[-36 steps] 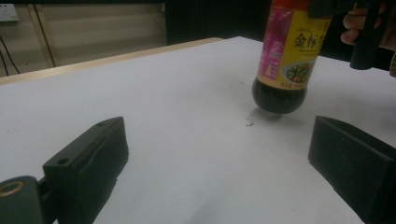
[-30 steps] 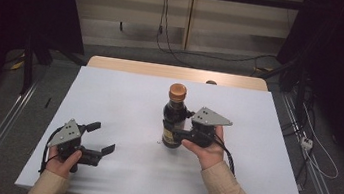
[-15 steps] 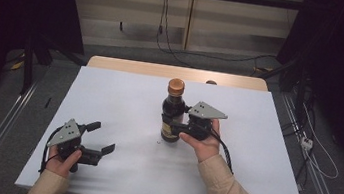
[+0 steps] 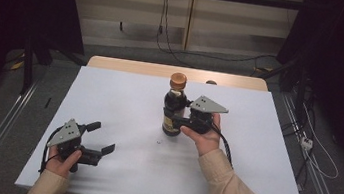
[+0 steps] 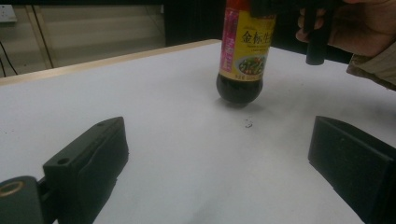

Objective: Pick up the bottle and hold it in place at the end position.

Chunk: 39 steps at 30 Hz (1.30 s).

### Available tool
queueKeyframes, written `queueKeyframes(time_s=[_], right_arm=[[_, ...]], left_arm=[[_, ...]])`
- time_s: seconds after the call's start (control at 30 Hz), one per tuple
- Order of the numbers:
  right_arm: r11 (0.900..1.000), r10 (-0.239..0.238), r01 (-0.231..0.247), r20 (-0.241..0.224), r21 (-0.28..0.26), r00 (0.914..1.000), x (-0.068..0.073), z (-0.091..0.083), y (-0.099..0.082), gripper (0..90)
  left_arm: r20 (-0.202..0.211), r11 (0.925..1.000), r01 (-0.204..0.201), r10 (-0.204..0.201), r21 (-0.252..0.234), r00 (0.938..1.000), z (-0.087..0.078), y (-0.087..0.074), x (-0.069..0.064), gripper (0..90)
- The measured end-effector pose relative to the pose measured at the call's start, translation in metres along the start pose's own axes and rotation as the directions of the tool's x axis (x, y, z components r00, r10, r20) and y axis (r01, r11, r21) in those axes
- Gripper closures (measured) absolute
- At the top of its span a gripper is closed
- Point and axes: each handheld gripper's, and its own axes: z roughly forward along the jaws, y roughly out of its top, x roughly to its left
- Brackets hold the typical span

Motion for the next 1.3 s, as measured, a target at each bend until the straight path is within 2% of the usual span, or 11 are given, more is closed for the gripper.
queueKeyframes(time_s=[0.13, 0.6, 0.63, 0.67, 0.97, 1.2, 1.3], right_arm=[[0.9999, -0.012, 0.012, 0.005, 0.005, 0.9999, -0.003, 0.002, -0.001, 30.9], [1.0000, 0.006, -0.006, 0.012, 0.006, 0.9999, -0.011, 0.011, -0.009, 30.8], [1.0000, 0.006, -0.006, 0.012, 0.006, 0.9999, -0.011, 0.011, -0.009, 30.8], [1.0000, 0.003, -0.003, 0.014, 0.005, 0.9999, -0.011, 0.012, -0.008, 30.7], [0.9999, -0.016, 0.016, 0.005, 0.006, 0.9999, -0.010, 0.012, -0.009, 30.6], [0.9997, -0.023, 0.023, 0.004, 0.005, 0.9997, -0.015, 0.011, -0.008, 30.2], [0.9999, -0.012, 0.012, 0.005, -0.004, 0.9999, -0.017, 0.011, -0.009, 30.2]], left_arm=[[0.000, 1.0000, -0.004, 0.004, 0.003, 1.0000, 0.000, 0.000, 0.000, 4.7], [0.002, 1.0000, -0.005, 0.005, 0.005, 1.0000, 0.001, -0.001, 0.000, 4.7], [0.000, 0.9998, -0.017, 0.017, 0.007, 0.9998, 0.001, 0.000, 0.001, 4.7], [0.001, 1.0000, -0.002, 0.002, 0.005, 1.0000, 0.001, -0.001, 0.000, 4.8], [0.004, 0.9999, -0.008, 0.007, 0.012, 1.0000, 0.002, -0.001, 0.000, 4.7], [0.004, 0.9999, -0.005, 0.005, 0.012, 1.0000, 0.002, -0.001, -0.001, 4.8], [0.005, 0.9999, -0.002, 0.002, 0.012, 1.0000, 0.002, -0.001, 0.000, 4.7]])
